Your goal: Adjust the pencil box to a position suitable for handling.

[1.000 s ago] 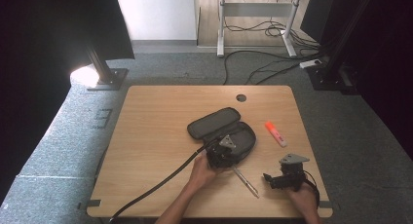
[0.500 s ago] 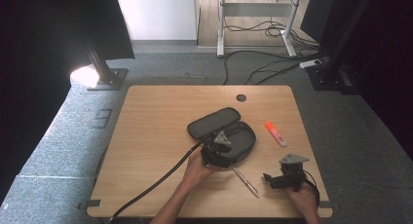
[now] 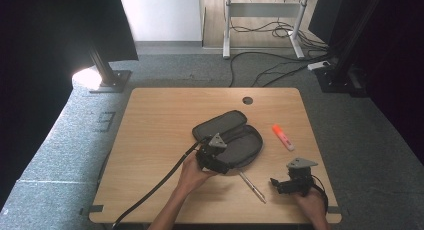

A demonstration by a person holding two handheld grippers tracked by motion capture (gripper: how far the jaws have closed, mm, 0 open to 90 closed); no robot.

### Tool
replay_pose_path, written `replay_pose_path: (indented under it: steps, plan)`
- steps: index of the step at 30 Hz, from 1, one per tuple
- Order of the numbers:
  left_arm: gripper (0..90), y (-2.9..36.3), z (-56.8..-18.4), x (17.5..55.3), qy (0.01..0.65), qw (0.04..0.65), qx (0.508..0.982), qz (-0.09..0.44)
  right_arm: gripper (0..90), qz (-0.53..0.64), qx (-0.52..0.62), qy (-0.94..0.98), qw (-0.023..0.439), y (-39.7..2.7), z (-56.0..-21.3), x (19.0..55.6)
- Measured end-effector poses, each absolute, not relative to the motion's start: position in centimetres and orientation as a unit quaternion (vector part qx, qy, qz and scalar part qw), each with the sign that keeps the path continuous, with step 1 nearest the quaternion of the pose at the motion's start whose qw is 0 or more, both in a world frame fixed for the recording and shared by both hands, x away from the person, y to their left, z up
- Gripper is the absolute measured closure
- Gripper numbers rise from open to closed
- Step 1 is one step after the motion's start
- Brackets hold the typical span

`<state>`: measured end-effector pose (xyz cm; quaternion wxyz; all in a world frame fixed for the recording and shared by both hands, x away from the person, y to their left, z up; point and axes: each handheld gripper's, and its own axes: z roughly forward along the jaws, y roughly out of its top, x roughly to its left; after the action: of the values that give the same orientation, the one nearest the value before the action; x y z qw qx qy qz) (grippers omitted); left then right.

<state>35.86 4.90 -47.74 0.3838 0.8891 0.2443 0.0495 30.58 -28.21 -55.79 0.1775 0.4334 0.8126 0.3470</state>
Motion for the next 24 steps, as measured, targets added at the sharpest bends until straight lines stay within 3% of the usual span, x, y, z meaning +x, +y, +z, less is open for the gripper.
replay_pose_path:
  steps: [9,24]
  plan:
    - [14.4,6.7,-47.7,35.2,0.246,0.358,0.897,0.078,0.0,0.346,0.433,0.813,0.178,-28.2,-55.8,30.6]
    - [6.0,11.2,-47.7,34.2,0.291,0.383,0.873,0.080,0.0,0.346,0.433,0.813,0.178,-28.2,-55.8,30.6]
